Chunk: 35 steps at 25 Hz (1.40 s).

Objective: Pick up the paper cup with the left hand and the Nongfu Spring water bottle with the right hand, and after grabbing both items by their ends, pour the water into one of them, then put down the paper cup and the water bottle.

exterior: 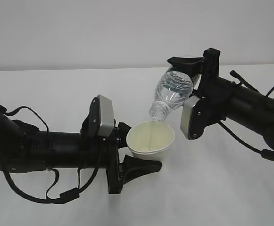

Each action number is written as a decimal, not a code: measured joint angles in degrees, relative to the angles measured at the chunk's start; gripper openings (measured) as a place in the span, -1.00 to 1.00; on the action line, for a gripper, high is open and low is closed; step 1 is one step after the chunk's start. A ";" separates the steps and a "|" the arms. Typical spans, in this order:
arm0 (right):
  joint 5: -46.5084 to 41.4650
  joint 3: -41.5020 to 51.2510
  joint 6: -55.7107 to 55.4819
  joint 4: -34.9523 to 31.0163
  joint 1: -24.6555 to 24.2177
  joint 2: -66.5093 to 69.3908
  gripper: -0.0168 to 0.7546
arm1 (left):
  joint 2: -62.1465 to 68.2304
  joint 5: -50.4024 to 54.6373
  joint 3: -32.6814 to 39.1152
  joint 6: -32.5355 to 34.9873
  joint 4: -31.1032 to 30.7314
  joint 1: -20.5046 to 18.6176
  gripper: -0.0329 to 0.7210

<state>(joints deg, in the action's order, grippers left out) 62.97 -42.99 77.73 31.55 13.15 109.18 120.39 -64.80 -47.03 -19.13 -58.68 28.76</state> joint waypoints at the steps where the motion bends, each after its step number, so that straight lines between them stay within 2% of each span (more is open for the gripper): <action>1: 0.00 0.00 0.00 0.00 0.00 0.00 0.30 | 0.00 0.00 0.00 0.00 0.00 0.00 0.36; 35: 0.12 -0.04 0.00 0.00 0.00 0.00 0.30 | 0.00 1.28 0.00 0.00 0.00 0.00 0.35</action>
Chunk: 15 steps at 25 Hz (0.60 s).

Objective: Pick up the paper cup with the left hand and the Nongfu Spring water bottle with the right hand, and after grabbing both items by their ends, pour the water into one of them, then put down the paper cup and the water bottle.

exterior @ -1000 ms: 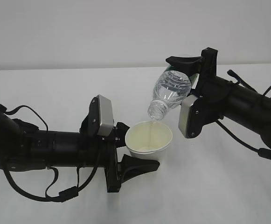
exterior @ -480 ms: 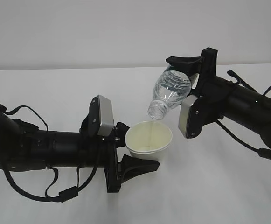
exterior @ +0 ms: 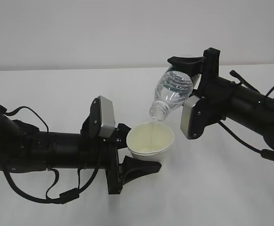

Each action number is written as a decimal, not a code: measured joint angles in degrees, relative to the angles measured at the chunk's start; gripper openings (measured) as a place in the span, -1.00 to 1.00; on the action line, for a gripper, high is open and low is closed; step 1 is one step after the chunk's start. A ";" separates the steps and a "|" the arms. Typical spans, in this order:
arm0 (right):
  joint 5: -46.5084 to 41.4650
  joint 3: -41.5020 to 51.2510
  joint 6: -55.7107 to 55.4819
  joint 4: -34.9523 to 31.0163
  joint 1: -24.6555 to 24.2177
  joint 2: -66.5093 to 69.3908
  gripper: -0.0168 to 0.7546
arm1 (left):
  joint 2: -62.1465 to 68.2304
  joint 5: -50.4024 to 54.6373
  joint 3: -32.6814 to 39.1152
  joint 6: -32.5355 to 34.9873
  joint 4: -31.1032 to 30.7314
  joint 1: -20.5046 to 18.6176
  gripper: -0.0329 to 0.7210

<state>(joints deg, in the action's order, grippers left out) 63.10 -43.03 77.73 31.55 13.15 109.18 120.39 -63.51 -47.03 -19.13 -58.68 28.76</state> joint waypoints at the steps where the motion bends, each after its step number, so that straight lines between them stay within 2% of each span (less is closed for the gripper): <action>1: 0.00 0.00 0.00 0.00 0.00 0.00 0.30 | 0.00 0.00 0.00 0.00 -0.11 0.00 0.35; 15: 0.63 0.00 0.00 0.00 0.00 0.00 0.30 | 0.00 0.00 0.00 0.00 -0.63 0.00 0.35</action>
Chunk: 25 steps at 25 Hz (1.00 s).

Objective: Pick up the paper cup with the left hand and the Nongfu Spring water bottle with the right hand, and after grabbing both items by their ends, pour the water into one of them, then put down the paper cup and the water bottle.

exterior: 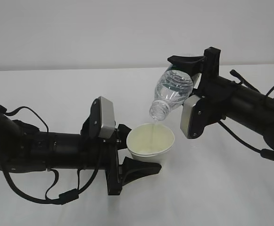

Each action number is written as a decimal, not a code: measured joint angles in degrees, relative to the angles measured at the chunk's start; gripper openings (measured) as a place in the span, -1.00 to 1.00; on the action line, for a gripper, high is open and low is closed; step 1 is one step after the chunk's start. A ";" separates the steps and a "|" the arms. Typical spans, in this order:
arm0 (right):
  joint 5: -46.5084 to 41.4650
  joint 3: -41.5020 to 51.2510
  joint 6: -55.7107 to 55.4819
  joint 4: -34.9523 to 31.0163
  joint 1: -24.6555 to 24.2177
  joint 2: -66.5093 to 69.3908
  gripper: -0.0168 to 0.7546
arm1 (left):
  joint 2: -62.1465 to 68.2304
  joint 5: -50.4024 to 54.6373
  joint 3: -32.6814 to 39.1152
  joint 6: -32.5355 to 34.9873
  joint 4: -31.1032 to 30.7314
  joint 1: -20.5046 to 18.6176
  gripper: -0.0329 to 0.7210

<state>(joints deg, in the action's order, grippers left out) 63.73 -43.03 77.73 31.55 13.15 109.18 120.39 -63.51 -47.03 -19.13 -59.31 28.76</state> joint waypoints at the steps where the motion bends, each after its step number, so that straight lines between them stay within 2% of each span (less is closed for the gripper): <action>1: 0.00 0.00 0.00 0.00 0.00 0.00 0.30 | 0.00 0.00 0.00 0.00 0.00 0.00 0.35; 25: 0.14 0.00 0.00 0.09 0.00 0.00 0.30 | 0.00 0.00 0.00 -0.20 -0.26 0.00 0.35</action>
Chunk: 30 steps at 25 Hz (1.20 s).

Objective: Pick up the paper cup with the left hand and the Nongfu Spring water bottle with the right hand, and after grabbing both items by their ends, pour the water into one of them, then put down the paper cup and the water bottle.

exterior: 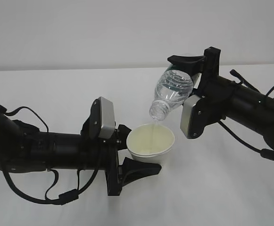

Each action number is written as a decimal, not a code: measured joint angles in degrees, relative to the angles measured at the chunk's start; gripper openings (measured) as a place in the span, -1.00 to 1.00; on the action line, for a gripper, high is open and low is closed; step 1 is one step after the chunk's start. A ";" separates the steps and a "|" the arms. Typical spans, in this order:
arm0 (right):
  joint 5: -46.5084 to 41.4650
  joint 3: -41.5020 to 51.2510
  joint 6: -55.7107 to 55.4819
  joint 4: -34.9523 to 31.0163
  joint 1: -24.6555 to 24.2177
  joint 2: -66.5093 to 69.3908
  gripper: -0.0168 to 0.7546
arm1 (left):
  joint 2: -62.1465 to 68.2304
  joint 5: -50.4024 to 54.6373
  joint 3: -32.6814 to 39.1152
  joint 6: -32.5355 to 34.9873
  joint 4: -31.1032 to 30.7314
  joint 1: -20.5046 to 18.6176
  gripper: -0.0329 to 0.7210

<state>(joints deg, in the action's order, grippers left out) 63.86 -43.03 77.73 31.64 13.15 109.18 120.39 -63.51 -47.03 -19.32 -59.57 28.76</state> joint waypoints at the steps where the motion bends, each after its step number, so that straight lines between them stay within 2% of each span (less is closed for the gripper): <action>1: 0.00 0.00 0.00 0.00 0.00 0.00 0.30 | 0.00 0.00 0.00 0.00 -0.11 0.00 0.35; 30: 0.04 0.00 0.00 0.00 0.00 0.00 0.30 | 0.00 0.00 0.00 -0.05 -0.36 0.00 0.35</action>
<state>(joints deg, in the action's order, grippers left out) 63.90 -43.03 77.73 31.64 13.15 109.18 120.39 -63.51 -47.03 -19.38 -59.93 28.76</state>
